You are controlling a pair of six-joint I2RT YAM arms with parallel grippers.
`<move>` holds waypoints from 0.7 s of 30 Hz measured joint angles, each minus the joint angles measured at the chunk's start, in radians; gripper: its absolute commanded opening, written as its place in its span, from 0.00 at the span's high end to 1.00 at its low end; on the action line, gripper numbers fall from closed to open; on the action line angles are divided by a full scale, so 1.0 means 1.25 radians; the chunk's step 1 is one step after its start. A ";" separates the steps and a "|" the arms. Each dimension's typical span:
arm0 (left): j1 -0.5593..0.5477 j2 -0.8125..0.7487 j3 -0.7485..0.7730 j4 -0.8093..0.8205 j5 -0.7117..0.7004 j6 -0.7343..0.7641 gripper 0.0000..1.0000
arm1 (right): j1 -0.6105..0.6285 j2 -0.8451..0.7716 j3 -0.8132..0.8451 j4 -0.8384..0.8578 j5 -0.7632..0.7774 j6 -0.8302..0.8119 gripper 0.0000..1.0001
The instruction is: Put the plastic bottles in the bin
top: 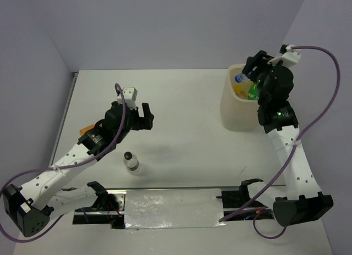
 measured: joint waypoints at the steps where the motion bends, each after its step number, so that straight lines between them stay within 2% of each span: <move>1: 0.000 0.002 0.000 -0.020 -0.026 -0.011 0.01 | -0.026 0.002 0.012 -0.008 0.018 -0.010 0.58; 2: 0.000 0.003 0.000 -0.038 -0.048 -0.025 0.01 | -0.049 0.009 0.023 -0.015 0.034 -0.019 0.52; 3: 0.000 0.005 0.000 -0.053 -0.065 -0.041 0.01 | -0.071 0.018 0.033 -0.021 0.044 -0.025 0.39; 4: 0.000 0.008 0.000 -0.067 -0.077 -0.049 0.01 | -0.089 0.029 0.042 -0.024 0.051 -0.030 0.31; 5: 0.000 0.010 0.000 -0.080 -0.083 -0.061 0.01 | -0.110 0.046 0.045 -0.027 0.049 -0.033 0.17; 7: 0.000 0.013 0.000 -0.103 -0.083 -0.072 0.01 | -0.143 0.087 0.051 -0.034 0.039 -0.043 0.02; 13: 0.000 0.015 0.000 -0.171 -0.097 -0.110 0.01 | -0.167 0.236 0.125 -0.123 0.027 -0.054 0.00; 18: 0.000 0.015 0.000 -0.244 -0.119 -0.145 0.01 | -0.167 0.220 0.125 -0.152 -0.002 -0.050 0.00; 21: 0.000 0.015 0.000 -0.280 -0.122 -0.165 0.01 | -0.167 0.176 0.123 -0.151 -0.061 -0.047 0.00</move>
